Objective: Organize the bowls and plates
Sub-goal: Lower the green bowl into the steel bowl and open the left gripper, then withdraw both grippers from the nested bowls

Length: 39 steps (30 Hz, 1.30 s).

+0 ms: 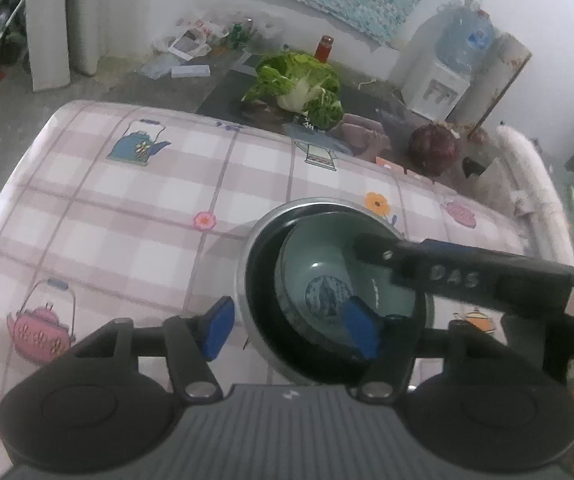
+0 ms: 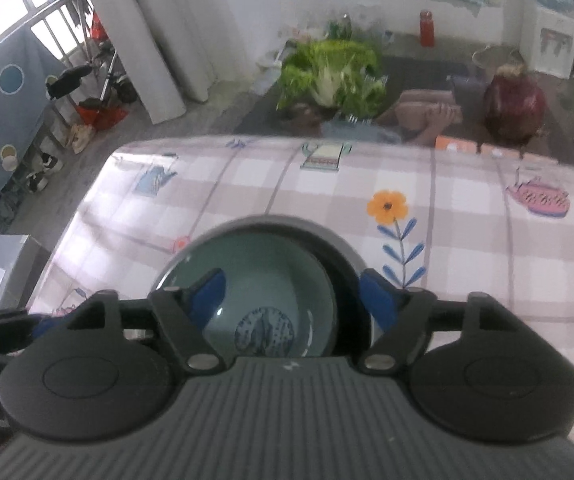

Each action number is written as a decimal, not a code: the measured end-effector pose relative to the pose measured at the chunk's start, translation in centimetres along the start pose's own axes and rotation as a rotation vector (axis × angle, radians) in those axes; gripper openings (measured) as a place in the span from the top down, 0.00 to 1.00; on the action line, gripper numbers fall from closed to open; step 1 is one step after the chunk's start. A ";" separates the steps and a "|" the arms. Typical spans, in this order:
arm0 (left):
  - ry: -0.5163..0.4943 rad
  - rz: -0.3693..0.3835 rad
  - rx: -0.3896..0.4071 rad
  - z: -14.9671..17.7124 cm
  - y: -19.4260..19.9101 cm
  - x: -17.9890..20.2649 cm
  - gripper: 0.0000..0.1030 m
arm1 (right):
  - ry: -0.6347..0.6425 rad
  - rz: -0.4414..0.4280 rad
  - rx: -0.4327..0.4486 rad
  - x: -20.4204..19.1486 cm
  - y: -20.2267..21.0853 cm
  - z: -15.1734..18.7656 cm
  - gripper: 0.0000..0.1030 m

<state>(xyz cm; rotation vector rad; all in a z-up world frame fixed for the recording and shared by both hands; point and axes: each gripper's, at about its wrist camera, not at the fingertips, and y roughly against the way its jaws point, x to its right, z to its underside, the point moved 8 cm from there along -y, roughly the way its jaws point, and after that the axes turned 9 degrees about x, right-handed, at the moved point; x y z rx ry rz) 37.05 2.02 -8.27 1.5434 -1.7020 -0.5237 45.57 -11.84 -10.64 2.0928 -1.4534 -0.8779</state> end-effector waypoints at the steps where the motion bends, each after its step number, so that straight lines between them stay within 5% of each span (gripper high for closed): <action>1: 0.008 0.003 0.001 0.1 0.5 -0.3 0.37 | -0.006 -0.002 0.007 0.0 0.6 -0.2 0.26; 10: -0.060 0.053 0.038 2.8 6.7 -1.2 0.26 | -0.098 -0.010 0.095 1.7 11.3 2.7 0.25; 17: -0.106 0.129 0.066 7.4 12.1 -0.5 0.20 | -0.206 0.017 0.136 3.0 20.4 10.6 0.25; 25: -0.156 0.150 0.103 13.6 16.3 -0.6 0.20 | -0.369 -0.023 0.167 1.6 26.1 20.3 0.25; 30: -0.133 0.081 0.165 16.1 18.8 -3.1 0.20 | -0.435 -0.070 0.123 -0.6 25.9 25.1 0.27; 39: -0.080 -0.163 0.247 20.1 21.9 -10.0 0.20 | -0.397 -0.205 0.030 -7.3 23.8 29.3 0.35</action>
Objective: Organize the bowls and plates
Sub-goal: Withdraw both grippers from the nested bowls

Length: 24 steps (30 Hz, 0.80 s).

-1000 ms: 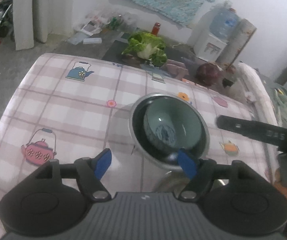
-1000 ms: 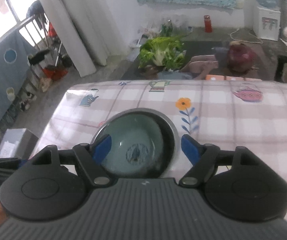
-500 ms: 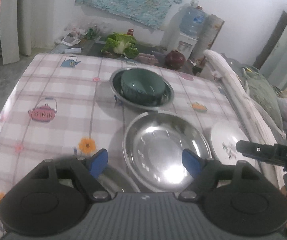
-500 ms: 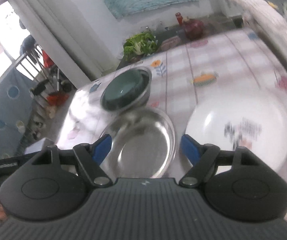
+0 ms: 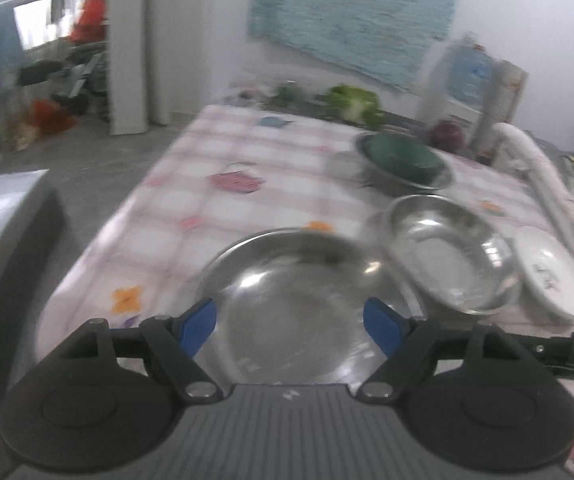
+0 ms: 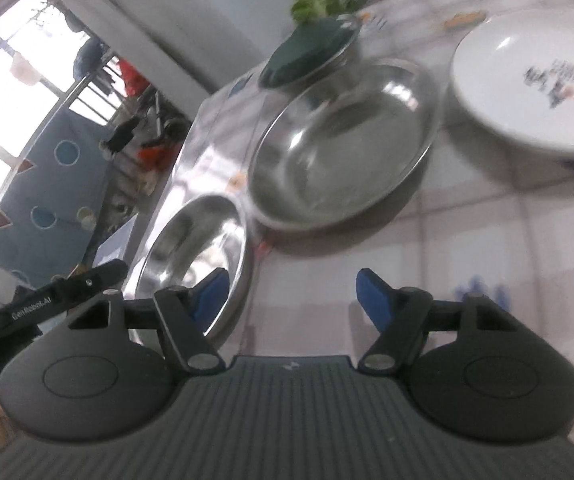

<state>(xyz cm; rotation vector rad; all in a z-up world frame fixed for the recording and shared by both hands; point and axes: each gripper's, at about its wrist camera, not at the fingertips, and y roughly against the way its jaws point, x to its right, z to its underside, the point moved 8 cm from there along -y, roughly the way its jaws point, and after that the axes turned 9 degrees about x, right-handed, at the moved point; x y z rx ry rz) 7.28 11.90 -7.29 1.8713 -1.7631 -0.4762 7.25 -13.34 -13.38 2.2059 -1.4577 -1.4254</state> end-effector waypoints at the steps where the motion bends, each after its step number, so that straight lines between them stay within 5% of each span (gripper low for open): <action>1: 0.003 -0.026 0.008 0.3 0.1 -0.7 0.20 | -0.014 -0.018 -0.013 -0.4 -0.3 0.5 0.36; 5: -0.004 -0.126 0.020 1.4 -0.2 -3.1 0.20 | 0.004 -0.026 -0.037 -1.6 -1.9 1.8 0.36; 18: -0.011 -0.162 0.022 2.3 -2.4 -4.2 0.29 | 0.108 -0.018 -0.001 -4.3 -6.3 0.4 0.39; 24: -0.012 -0.172 -0.003 2.3 -3.9 -5.2 0.47 | 0.188 0.007 0.001 -4.7 -7.7 0.6 0.50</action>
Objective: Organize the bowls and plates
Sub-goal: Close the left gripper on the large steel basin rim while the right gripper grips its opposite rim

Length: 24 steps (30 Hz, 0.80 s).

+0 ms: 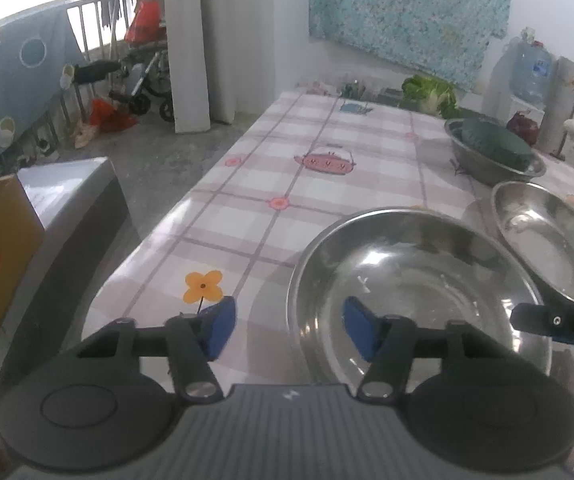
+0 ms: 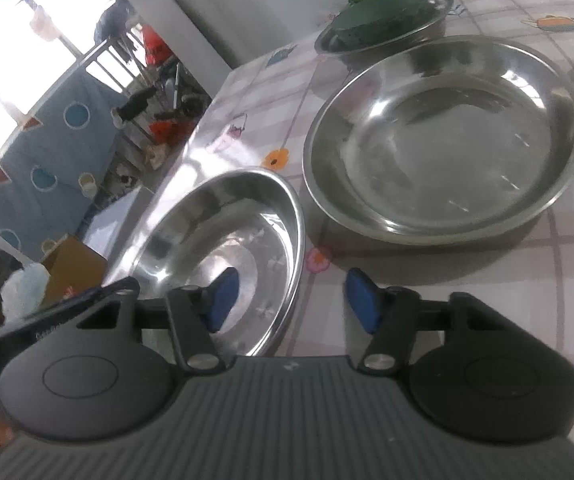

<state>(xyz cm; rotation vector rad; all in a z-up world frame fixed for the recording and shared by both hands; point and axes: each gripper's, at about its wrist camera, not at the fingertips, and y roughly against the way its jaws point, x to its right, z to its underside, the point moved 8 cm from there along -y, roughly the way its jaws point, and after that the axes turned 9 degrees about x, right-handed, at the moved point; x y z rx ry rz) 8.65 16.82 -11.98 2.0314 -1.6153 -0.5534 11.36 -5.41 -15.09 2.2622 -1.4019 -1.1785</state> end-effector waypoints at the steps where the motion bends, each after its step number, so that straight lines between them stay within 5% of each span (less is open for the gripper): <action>1: 0.003 0.003 -0.011 0.1 -0.3 -0.1 0.51 | 0.008 0.005 0.002 0.0 -0.1 0.0 0.53; 8: 0.022 0.033 -0.057 0.6 -0.9 0.0 0.79 | -0.011 0.014 0.014 0.1 -0.8 0.1 0.83; 24: 0.094 0.077 -0.093 1.8 0.2 0.0 0.85 | -0.073 0.017 -0.006 0.1 0.6 1.6 0.87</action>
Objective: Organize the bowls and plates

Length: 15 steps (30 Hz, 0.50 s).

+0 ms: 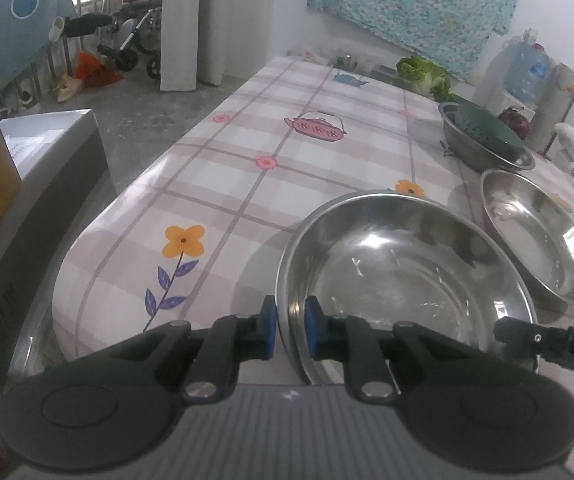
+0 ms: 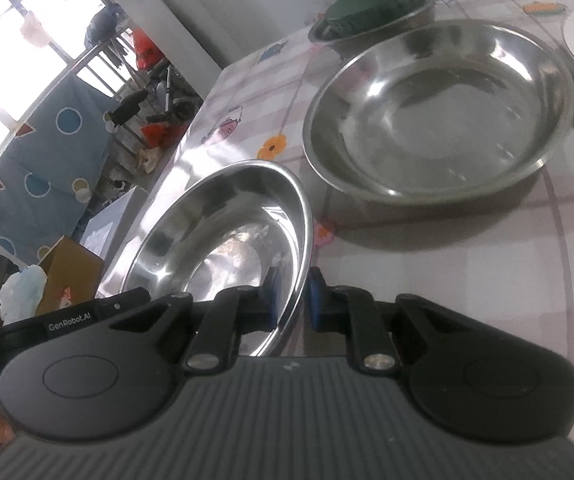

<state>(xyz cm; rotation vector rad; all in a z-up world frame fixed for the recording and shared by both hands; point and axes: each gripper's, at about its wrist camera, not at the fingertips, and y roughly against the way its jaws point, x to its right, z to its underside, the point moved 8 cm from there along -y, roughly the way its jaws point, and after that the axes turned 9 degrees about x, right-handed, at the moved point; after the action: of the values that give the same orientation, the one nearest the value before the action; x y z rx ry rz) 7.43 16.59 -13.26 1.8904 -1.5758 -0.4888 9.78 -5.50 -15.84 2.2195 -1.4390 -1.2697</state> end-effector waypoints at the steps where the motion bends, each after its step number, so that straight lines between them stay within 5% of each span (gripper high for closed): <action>1: 0.002 0.003 0.000 0.1 0.1 0.0 0.85 | -0.003 0.001 -0.001 0.1 0.1 0.1 0.87; 15: -0.021 0.070 -0.026 2.1 2.7 1.4 0.85 | 0.103 0.011 -0.006 0.7 0.1 -0.7 0.87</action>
<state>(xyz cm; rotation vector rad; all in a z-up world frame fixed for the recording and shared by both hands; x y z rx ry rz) 4.40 14.50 -12.86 1.8093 -1.6352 -0.4976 10.29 -6.33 -15.76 2.2353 -1.4056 -1.1365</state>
